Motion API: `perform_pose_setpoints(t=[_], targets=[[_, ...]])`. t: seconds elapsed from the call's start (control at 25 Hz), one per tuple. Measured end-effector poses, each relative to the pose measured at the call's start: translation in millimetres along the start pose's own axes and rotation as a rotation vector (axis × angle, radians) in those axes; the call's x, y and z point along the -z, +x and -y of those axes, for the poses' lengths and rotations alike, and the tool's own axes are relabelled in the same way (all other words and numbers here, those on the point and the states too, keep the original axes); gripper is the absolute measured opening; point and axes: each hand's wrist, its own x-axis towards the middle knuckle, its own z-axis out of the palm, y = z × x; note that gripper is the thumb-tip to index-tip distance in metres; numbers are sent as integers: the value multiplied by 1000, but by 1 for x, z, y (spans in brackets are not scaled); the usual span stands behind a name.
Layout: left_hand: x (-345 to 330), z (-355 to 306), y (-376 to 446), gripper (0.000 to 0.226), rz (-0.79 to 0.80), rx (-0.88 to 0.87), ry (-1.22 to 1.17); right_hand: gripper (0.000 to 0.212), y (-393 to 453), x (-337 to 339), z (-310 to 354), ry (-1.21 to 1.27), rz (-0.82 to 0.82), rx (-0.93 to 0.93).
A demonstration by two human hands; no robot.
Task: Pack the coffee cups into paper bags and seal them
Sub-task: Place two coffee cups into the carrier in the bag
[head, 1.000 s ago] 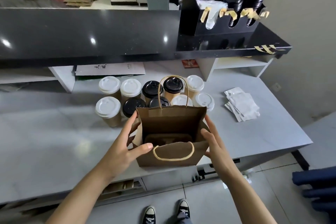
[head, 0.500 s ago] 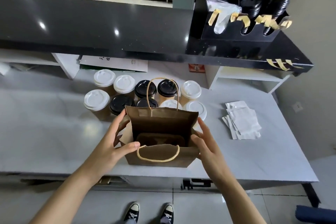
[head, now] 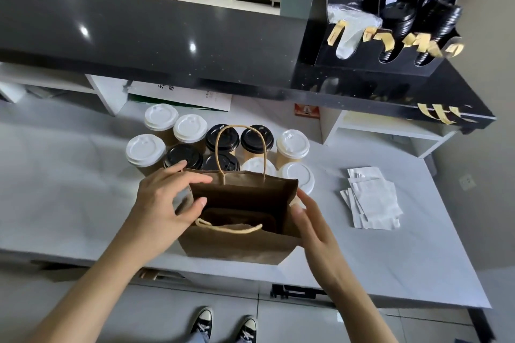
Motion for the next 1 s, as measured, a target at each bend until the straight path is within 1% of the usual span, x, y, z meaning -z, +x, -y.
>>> perform_pose_setpoints(t=[0.04, 0.08, 0.12, 0.2, 0.28, 0.36, 0.44, 0.56, 0.64, 0.88, 1.0], targets=[[0, 2, 2, 28, 33, -24, 42, 52, 3, 3, 2, 10, -40, 7], [0, 5, 2, 35, 74, -45, 78, 49, 8, 8, 2, -1, -95, 17], [1, 7, 1, 40, 115, -56, 106, 43, 15, 13, 3, -36, -155, 30], [3, 13, -1, 48, 177, -56, 131, 27, 35, 23, 1, -198, -267, 59], [6, 15, -4, 61, 213, -35, 116, 27, 55, 32, -2, -392, -306, 82], [7, 16, -5, 74, 238, -5, 92, 41, 75, 36, -6, -608, -272, 138], [8, 15, -6, 83, 257, 10, 82, 62, 91, 35, -8, -823, -187, 166], [9, 15, -7, 90, 272, 3, 79, 88, 107, 30, -2, -1006, -82, 68], [8, 15, -8, 93, 277, -1, 82, 94, 113, 28, -2, -1035, -54, 15], [9, 16, -8, 96, 301, -13, 76, 80, 113, 24, -5, -931, -109, 13], [9, 17, -8, 98, 313, -9, 67, 82, 108, 27, -4, -877, -152, 18]])
